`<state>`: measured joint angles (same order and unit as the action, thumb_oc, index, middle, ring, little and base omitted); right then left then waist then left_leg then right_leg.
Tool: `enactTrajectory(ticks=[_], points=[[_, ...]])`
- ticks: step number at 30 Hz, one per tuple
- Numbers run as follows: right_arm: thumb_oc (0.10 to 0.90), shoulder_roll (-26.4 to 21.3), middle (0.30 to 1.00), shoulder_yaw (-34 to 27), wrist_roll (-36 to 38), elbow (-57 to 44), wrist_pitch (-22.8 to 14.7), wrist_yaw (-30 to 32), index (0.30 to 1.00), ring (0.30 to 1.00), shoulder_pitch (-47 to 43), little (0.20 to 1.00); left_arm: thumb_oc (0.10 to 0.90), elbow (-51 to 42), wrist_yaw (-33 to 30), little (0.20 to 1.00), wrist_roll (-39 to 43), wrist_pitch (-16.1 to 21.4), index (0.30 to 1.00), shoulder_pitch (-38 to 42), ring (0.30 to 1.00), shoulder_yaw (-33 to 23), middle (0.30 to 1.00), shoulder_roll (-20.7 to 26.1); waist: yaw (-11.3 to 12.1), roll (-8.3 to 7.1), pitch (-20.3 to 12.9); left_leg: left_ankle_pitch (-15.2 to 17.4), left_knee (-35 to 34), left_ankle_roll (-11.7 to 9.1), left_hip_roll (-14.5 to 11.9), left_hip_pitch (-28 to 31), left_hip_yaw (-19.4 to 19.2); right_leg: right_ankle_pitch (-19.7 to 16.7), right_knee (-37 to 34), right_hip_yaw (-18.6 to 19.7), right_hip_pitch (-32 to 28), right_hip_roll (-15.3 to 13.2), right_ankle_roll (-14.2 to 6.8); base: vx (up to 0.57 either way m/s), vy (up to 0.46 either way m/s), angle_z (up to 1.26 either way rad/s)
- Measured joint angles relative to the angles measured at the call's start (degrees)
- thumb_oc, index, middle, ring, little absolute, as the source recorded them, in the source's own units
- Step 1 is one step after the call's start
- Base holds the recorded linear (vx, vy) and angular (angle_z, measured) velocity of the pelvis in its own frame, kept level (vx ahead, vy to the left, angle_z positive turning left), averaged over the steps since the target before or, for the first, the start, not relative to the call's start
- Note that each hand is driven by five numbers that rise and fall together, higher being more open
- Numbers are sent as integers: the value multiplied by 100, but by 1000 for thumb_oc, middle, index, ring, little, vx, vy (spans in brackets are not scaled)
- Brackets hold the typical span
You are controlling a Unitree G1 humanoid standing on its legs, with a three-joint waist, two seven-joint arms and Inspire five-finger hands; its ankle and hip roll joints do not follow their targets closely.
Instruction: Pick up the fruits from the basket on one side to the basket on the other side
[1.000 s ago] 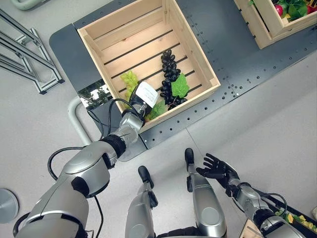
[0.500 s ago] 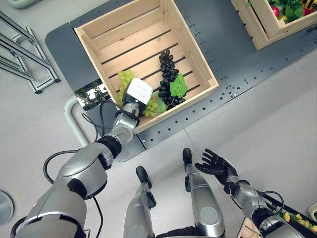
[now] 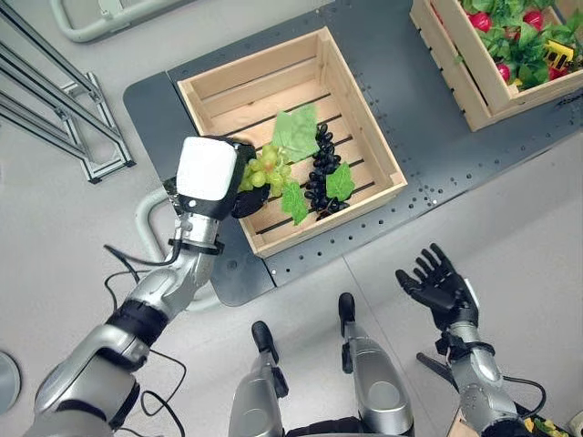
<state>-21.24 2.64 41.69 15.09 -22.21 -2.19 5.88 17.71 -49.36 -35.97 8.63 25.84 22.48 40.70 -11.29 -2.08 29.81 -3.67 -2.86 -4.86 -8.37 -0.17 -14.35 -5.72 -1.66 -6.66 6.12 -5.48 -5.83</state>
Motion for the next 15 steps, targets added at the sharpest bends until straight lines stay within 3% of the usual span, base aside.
enactTrajectory(ticks=[1, 4, 7, 10, 12, 15], points=[[800, 5, 900, -206, -144, -438, -25, 6, 900, 900, 118, 900, 400, -335, -30, 300, 31, 141, 300, -324, 300, -401, 300, -160, -5, -39, -23, -1, -83, -1, 3, 135, -16, -4, -58, 8, -113, 14, -7, 52, 57, -7], [800, 3, 900, -361, -315, -900, -110, 20, 900, 900, 54, 900, 400, -568, -211, 300, 165, 461, 300, -468, 300, -586, 300, -279, 7, -187, -179, -13, -166, -18, 2, 234, -23, -10, -135, 27, -187, 34, -14, 57, 67, -7], [800, 11, 900, -438, -584, -1676, -75, 15, 900, 900, -122, 900, 400, -733, -118, 300, 818, 1161, 300, -583, 300, -893, 300, -709, 37, -262, -313, -8, -222, -19, 21, 413, -24, -19, -151, 149, -280, 36, -29, 55, 48, -16], [800, 38, 900, -426, -812, -2007, -49, -23, 900, 900, -499, 900, 400, -1112, 281, 300, 1920, 1738, 300, -673, 300, -955, 300, -1216, 61, -238, -628, 9, -224, -14, 39, 434, -24, -93, -315, 186, -362, 29, -49, 28, 35, -4], [800, 36, 900, -423, -968, -2028, 6, -81, 900, 900, -708, 900, 400, -1398, 904, 300, 3098, 2054, 300, -810, 300, -956, 300, -1618, 109, -175, -933, 19, -226, -15, 41, 455, -28, -107, -337, 206, -377, 31, -48, 9, 21, -4], [800, 22, 900, -382, -976, -2312, 239, -187, 900, 900, -785, 900, 400, -1630, 1649, 300, 4509, 2120, 300, -961, 300, -958, 300, -2068, 178, -37, -1208, 52, -228, -17, 46, 530, -46, -113, -338, 306, -404, 37, -57, 4, 3, -14]])
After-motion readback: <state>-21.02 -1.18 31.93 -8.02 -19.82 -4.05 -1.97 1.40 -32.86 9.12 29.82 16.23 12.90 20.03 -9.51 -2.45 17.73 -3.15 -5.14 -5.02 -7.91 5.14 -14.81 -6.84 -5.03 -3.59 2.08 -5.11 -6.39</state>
